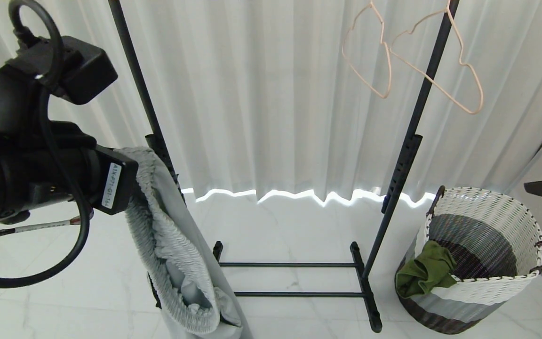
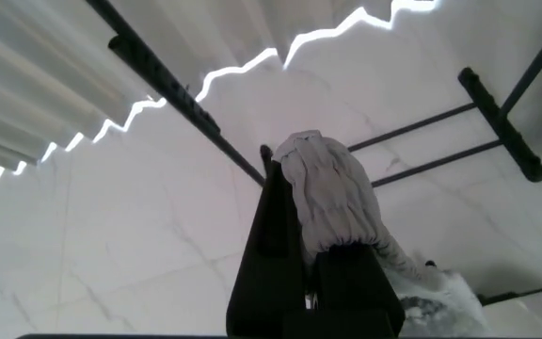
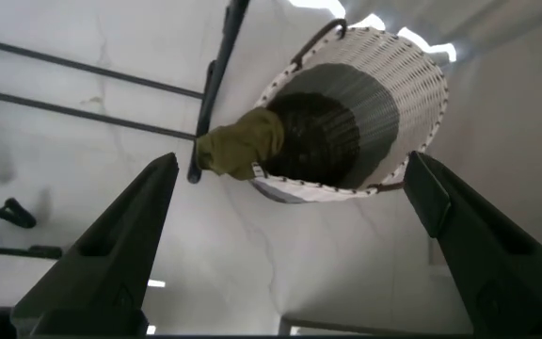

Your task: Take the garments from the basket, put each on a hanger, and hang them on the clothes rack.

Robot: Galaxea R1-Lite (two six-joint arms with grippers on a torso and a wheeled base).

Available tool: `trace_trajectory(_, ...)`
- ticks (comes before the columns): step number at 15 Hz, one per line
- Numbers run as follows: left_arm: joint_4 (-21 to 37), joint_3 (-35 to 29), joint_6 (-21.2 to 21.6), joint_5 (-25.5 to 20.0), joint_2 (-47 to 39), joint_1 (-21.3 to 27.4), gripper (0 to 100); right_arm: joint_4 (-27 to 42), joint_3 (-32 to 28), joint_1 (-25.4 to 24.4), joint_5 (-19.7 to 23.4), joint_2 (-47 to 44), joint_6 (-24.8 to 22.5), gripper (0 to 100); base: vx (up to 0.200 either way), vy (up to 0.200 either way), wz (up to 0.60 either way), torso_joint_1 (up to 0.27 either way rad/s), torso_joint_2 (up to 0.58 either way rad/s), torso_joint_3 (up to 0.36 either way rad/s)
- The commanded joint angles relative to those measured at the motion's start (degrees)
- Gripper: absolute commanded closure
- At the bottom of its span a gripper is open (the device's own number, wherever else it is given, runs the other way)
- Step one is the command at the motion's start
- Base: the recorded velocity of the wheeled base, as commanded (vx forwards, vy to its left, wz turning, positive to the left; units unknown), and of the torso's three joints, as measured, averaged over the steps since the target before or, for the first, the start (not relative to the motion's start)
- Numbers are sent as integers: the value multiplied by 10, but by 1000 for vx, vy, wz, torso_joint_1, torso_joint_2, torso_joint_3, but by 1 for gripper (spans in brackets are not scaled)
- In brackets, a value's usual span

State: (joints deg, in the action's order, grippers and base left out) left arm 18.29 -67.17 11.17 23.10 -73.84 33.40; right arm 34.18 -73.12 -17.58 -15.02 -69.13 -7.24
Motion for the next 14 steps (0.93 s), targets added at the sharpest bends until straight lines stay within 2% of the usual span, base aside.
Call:
trace_trajectory(1,0,14,0,0,21,-11,100,-4,28,11,0,27,-1,0,0,0,0,0,0,0)
trace_trajectory(6,-15,13,1,0,24,-11,100,-9,26,14,0,30,2,0,0,0,0,112,-318,-200)
trace_trajectory(10,-22,12,2,0,24,-11,100,-47,30,24,3,27,1,0,0,0,0,182,-450,-273)
trace_trajectory(14,-24,11,3,0,25,-11,100,-49,29,24,3,27,2,0,0,0,0,204,-472,-278)
